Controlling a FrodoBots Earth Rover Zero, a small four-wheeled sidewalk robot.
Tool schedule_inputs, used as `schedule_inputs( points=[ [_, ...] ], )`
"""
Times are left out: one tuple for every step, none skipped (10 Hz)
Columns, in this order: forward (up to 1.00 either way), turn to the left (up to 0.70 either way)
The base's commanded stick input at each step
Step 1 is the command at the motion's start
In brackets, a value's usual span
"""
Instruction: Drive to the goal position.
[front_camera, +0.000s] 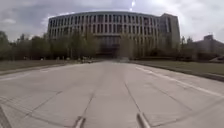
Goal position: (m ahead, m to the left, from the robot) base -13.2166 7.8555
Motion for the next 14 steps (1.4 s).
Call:
schedule_inputs(
  points=[
    [1.0,0.0],
    [1.0,0.0],
    [1.0,0.0],
    [1.0,0.0],
    [1.0,0.0],
    [1.0,0.0],
    [1.0,0.0],
    [1.0,0.0],
    [1.0,0.0],
    [1.0,0.0],
    [1.0,0.0],
    [1.0,0.0],
    [1.0,0.0],
    [1.0,0.14]
  ],
)
